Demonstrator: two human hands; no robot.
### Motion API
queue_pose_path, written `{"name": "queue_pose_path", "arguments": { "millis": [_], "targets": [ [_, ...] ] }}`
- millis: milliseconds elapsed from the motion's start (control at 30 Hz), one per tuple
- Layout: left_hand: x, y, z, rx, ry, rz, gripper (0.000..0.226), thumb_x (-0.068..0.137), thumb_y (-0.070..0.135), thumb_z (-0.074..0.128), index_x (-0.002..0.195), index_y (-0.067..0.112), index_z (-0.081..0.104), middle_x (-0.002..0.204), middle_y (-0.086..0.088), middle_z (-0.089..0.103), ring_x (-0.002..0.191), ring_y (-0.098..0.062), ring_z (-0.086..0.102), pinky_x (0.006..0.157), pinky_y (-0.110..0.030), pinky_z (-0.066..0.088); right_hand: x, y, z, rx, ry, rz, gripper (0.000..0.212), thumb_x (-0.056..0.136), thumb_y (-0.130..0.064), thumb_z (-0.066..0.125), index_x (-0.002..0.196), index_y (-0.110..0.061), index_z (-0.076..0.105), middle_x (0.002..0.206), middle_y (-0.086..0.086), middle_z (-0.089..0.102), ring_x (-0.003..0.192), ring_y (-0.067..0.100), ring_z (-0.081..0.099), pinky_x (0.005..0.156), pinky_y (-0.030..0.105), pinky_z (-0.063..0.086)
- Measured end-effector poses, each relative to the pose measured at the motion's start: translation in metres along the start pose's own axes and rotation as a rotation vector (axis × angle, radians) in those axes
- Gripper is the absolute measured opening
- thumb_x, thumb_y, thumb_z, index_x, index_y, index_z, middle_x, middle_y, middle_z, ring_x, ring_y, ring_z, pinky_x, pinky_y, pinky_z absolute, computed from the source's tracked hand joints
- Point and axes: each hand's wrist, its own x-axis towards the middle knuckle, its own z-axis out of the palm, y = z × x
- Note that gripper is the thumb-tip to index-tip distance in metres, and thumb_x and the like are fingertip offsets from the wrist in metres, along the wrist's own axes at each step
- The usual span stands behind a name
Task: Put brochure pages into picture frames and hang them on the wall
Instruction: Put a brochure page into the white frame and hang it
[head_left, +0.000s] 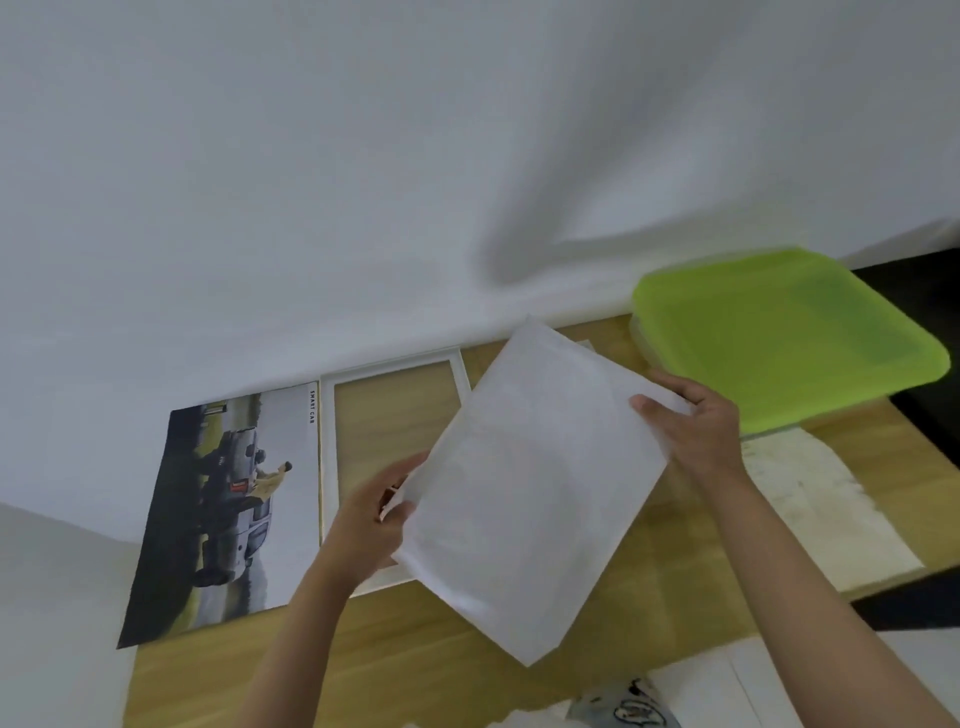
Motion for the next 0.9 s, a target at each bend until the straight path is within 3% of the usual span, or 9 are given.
{"name": "queue_pose_path", "arguments": {
  "millis": [167,300,367,433,500,700,900],
  "targets": [
    [0.015,0.035,0.047,-0.008,-0.125,0.022,0.054,0.083,0.003,0.064,0.109,0.050,0.058,0.091,0.006,0.060,0.076,-0.008,0.057,0.065,-0.013,0.048,-0.003,0.020,-0.085,0.025,0.158,0.042,0.028,0.074,-0.012,0.079,0.099,-0.022,0.071,0.101,-0.005,0.070,0.093,0.013,0.066,0.081,0.030,0.053],
    [0.023,0.061,0.107,-0.016,-0.213,0.023,0.059,0.078,0.005,0.072,0.092,0.062,0.062,0.093,0.013,0.066,0.084,-0.007,0.061,0.075,-0.017,0.046,-0.011,0.031,-0.162,0.042,0.293,0.116,0.030,0.077,-0.013,0.076,0.106,-0.019,0.069,0.097,-0.009,0.068,0.085,0.006,0.064,0.070,0.022,0.051],
    [0.024,0.077,0.144,-0.014,-0.249,0.013,0.051,0.076,0.012,0.074,0.091,0.059,0.063,0.101,0.010,0.063,0.092,-0.008,0.059,0.081,-0.017,0.043,-0.015,0.038,-0.202,0.016,0.363,0.124,0.030,0.078,-0.013,0.075,0.107,-0.018,0.068,0.101,-0.007,0.067,0.091,0.008,0.062,0.074,0.023,0.049],
    [0.024,0.095,0.179,-0.061,-0.268,-0.020,0.036,0.069,0.028,0.075,0.096,0.049,0.065,0.103,0.004,0.063,0.094,-0.015,0.059,0.086,-0.028,0.048,-0.020,0.047,-0.241,-0.006,0.441,0.133,0.031,0.077,-0.014,0.076,0.108,-0.017,0.069,0.110,-0.002,0.064,0.099,0.014,0.060,0.077,0.025,0.049],
    [0.028,0.106,0.213,-0.108,-0.279,-0.047,0.041,0.059,0.040,0.069,0.100,0.040,0.065,0.102,-0.002,0.067,0.091,-0.021,0.062,0.089,-0.039,0.051,-0.023,0.058,-0.277,0.013,0.513,0.170,0.033,0.078,-0.015,0.076,0.110,-0.015,0.068,0.114,-0.001,0.063,0.102,0.016,0.059,0.075,0.025,0.049],
    [0.042,0.125,0.305,-0.051,-0.236,-0.150,0.050,0.078,0.015,0.072,0.125,0.016,0.055,0.107,-0.008,0.060,0.091,-0.018,0.058,0.086,-0.029,0.048,-0.018,0.090,-0.345,-0.054,0.579,0.248,0.027,0.080,-0.022,0.074,0.105,-0.026,0.067,0.109,-0.007,0.064,0.104,0.016,0.060,0.086,0.038,0.054],
    [0.064,0.133,0.348,0.342,-0.201,0.000,0.078,0.072,0.031,0.076,0.139,0.017,0.039,0.135,0.001,0.042,0.120,-0.022,0.045,0.103,-0.040,0.040,0.006,0.103,-0.367,-0.194,0.531,0.247,0.029,0.081,-0.022,0.073,0.108,-0.021,0.064,0.105,-0.005,0.061,0.096,0.015,0.058,0.082,0.036,0.053]
  ]
}}
